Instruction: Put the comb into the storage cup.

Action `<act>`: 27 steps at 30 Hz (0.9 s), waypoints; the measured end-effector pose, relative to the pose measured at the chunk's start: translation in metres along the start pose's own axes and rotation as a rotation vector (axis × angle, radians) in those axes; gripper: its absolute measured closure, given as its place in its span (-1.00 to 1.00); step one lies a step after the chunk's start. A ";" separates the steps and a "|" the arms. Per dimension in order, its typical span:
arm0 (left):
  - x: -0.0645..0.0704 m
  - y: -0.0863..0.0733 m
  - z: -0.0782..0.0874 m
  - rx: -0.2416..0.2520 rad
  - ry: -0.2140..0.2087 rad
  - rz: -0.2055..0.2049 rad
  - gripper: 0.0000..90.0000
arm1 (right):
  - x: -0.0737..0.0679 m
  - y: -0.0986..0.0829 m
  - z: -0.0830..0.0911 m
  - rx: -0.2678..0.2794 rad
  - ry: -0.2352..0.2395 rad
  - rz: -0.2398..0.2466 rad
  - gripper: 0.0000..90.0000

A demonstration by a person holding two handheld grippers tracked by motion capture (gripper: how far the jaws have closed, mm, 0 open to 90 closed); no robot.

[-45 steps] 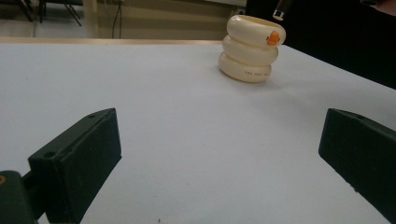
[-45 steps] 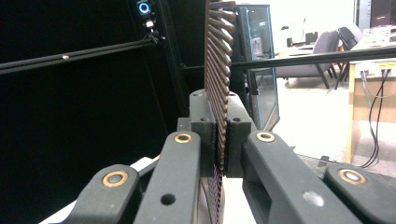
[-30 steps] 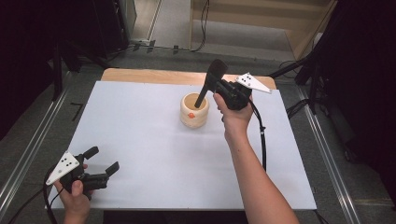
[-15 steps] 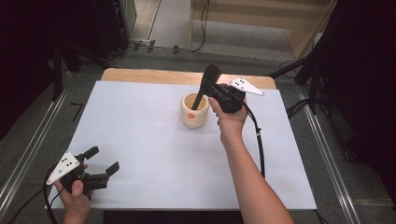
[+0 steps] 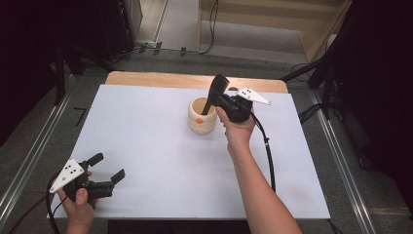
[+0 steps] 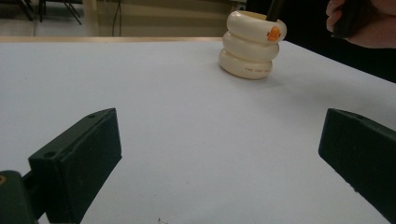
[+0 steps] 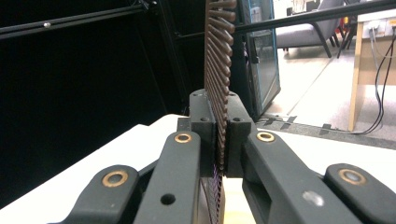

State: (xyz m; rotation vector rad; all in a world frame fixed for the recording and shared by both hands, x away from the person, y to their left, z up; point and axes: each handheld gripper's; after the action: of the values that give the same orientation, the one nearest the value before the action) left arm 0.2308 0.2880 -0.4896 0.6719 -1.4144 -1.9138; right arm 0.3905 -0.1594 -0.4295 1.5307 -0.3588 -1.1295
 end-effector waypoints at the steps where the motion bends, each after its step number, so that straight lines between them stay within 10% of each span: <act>1: 0.000 0.000 0.000 0.000 0.000 0.000 -1.00 | 0.001 -0.001 -0.001 -0.003 -0.002 -0.005 0.87; 27: 0.000 0.000 0.000 0.000 -0.002 -0.002 -1.00 | 0.014 -0.027 -0.012 -0.023 -0.015 -0.125 0.87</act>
State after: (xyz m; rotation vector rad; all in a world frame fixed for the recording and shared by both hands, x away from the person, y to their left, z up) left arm 0.2310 0.2879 -0.4896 0.6716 -1.4149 -1.9162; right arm 0.3974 -0.1547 -0.4611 1.5423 -0.2627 -1.2388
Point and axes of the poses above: each handheld gripper's, and its own axes: z roughly backward along the jaws, y roughly out of its top, x roughly to its right, and after that the axes turned 10 degrees about -z, right-handed
